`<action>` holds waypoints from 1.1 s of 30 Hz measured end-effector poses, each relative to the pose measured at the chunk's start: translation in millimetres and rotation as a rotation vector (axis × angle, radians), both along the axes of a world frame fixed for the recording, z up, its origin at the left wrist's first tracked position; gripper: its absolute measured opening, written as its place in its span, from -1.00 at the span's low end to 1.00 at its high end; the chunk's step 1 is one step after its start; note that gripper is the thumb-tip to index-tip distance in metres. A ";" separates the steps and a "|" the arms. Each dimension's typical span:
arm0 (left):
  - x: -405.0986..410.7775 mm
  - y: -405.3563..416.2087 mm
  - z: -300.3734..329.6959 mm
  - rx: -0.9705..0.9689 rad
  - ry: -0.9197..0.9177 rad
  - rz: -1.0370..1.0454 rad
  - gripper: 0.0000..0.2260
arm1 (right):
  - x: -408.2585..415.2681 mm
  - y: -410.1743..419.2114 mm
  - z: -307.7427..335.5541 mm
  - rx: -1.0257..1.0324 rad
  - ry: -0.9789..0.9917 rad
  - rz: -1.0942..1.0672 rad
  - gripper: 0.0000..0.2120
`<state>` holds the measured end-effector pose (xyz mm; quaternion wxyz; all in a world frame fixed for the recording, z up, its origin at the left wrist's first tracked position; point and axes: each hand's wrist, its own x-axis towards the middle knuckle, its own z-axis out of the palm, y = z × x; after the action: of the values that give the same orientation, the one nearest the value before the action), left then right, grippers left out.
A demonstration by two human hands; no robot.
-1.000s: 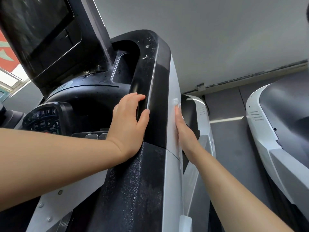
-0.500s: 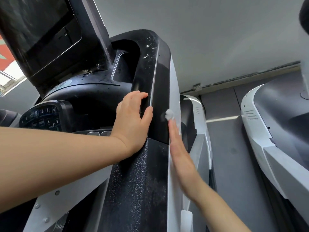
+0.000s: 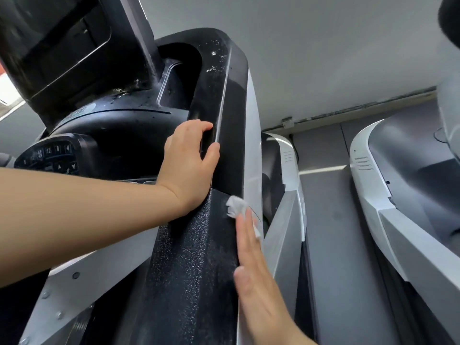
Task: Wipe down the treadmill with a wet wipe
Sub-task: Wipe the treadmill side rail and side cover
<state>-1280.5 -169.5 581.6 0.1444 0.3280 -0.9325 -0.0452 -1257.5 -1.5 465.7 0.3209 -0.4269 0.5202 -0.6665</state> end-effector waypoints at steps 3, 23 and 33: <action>-0.6 1.1 0.2 -0.010 -0.010 0.006 -0.51 | -27.6 -21.6 -0.4 0.012 -0.086 -0.001 -0.35; -1.2 8.9 2.9 0.010 0.033 0.007 -0.60 | 12.2 11.4 13.1 -0.041 0.215 0.067 -0.35; -0.3 6.6 -0.7 0.013 0.062 0.004 -0.59 | -4.5 25.6 26.6 -0.025 0.188 0.090 -0.44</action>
<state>-1280.8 -162.9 580.9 0.1710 0.3293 -0.9266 -0.0612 -1261.9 24.1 492.3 0.2951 -0.5144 0.5199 -0.6148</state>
